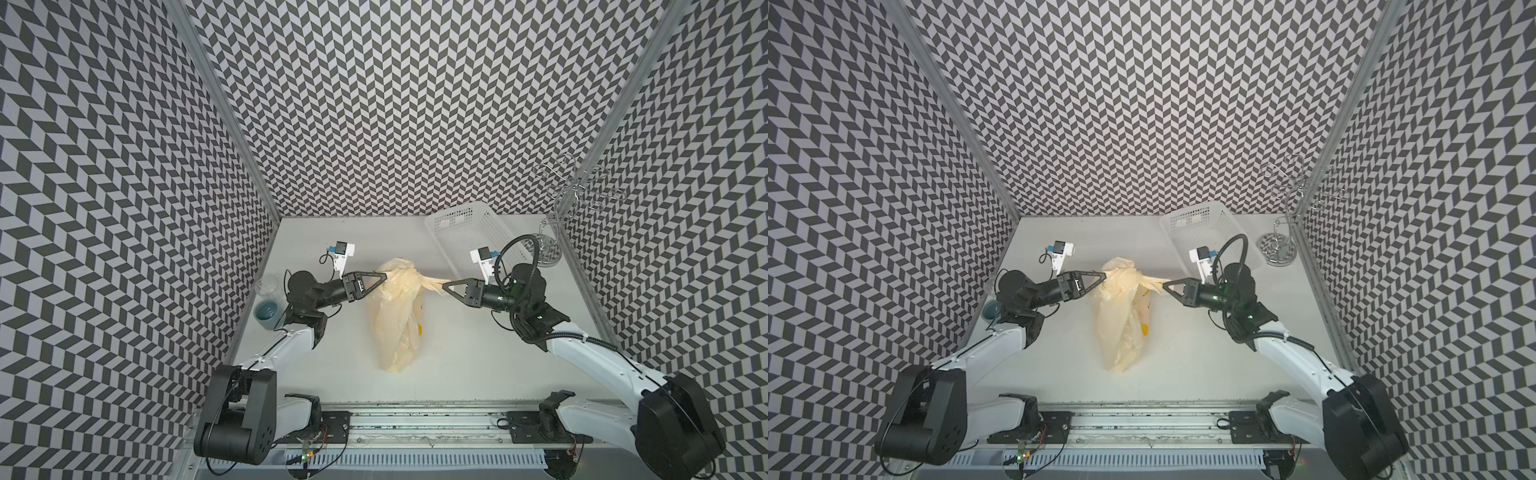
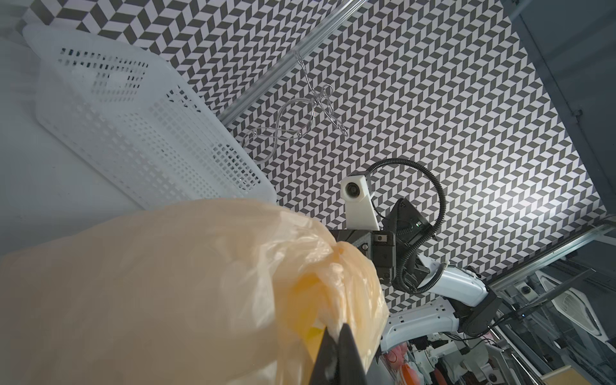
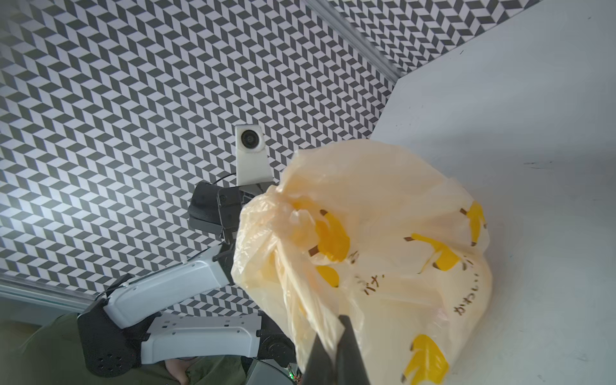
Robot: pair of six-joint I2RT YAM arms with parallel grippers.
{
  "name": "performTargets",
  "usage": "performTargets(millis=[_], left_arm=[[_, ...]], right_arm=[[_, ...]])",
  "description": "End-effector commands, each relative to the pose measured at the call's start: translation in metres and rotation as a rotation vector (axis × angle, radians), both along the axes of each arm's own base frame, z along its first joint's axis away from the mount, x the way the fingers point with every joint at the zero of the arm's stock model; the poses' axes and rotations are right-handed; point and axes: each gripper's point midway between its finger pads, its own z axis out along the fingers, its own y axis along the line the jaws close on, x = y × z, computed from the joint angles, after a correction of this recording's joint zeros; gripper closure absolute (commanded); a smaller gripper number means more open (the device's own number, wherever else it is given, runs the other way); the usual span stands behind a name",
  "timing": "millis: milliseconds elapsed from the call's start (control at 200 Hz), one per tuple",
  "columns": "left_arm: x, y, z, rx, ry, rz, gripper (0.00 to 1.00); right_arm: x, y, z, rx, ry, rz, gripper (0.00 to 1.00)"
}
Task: Place the peach into a plastic bag & tie a knot
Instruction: Tie the plastic bag at the center of the board.
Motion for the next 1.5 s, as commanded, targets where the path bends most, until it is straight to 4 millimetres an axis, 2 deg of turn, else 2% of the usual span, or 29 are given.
performTargets(millis=[0, 55, 130, 145, 200, 295, 371, 431, 531, 601, 771, 996, 1217, 1337, 1407, 1447, 1492], left_arm=[[0.007, 0.011, 0.012, 0.0, -0.035, 0.03, 1.0], [0.008, 0.013, 0.016, -0.01, -0.047, 0.042, 1.0], [0.014, 0.02, 0.022, -0.022, -0.054, 0.069, 1.0], [0.015, 0.021, 0.023, -0.024, -0.055, 0.074, 1.0], [0.02, 0.027, 0.029, -0.032, -0.065, 0.097, 1.0], [0.023, 0.043, 0.039, -0.078, -0.079, 0.148, 1.0], [0.023, 0.051, 0.041, -0.116, -0.075, 0.174, 1.0], [0.025, 0.052, 0.03, -0.093, -0.045, 0.185, 1.0], [0.035, 0.06, -0.011, 0.0, 0.063, 0.251, 1.0], [0.036, 0.068, -0.032, 0.031, 0.117, 0.291, 1.0], [0.037, 0.086, -0.061, 0.083, 0.197, 0.378, 1.0], [0.04, 0.094, -0.075, 0.13, 0.232, 0.423, 1.0], [0.044, 0.104, -0.085, 0.148, 0.268, 0.47, 1.0], [0.044, 0.102, -0.079, 0.137, 0.248, 0.457, 1.0], [0.044, 0.099, -0.071, 0.136, 0.224, 0.443, 1.0], [0.044, 0.097, -0.066, 0.135, 0.207, 0.434, 1.0], [0.043, 0.096, -0.06, 0.138, 0.186, 0.43, 0.99]], right_arm=[[0.004, -0.012, -0.007, -0.026, 0.011, -0.039, 1.0], [0.006, -0.012, -0.01, -0.034, 0.03, -0.04, 1.0], [0.008, -0.011, -0.028, -0.069, 0.112, -0.04, 1.0], [0.009, -0.011, -0.031, -0.118, 0.029, -0.02, 1.0], [0.01, -0.011, -0.044, -0.156, 0.036, -0.021, 1.0], [0.016, -0.023, -0.071, -0.233, 0.085, -0.074, 1.0], [0.025, -0.037, -0.073, -0.263, 0.078, -0.125, 1.0], [0.031, -0.046, -0.064, -0.253, 0.05, -0.161, 1.0], [0.044, -0.059, -0.054, -0.287, 0.027, -0.239, 1.0], [0.049, -0.069, -0.062, -0.32, 0.05, -0.277, 1.0], [0.055, -0.102, -0.094, -0.367, 0.154, -0.349, 1.0], [0.059, -0.126, -0.095, -0.385, 0.166, -0.448, 1.0], [0.058, -0.135, -0.107, -0.399, 0.206, -0.476, 1.0], [0.057, -0.118, -0.092, -0.327, 0.153, -0.383, 1.0], [0.055, -0.108, -0.082, -0.311, 0.135, -0.323, 0.66], [0.053, -0.105, -0.077, -0.312, 0.124, -0.301, 0.55], [0.051, -0.103, -0.071, -0.313, 0.118, -0.292, 0.46]])
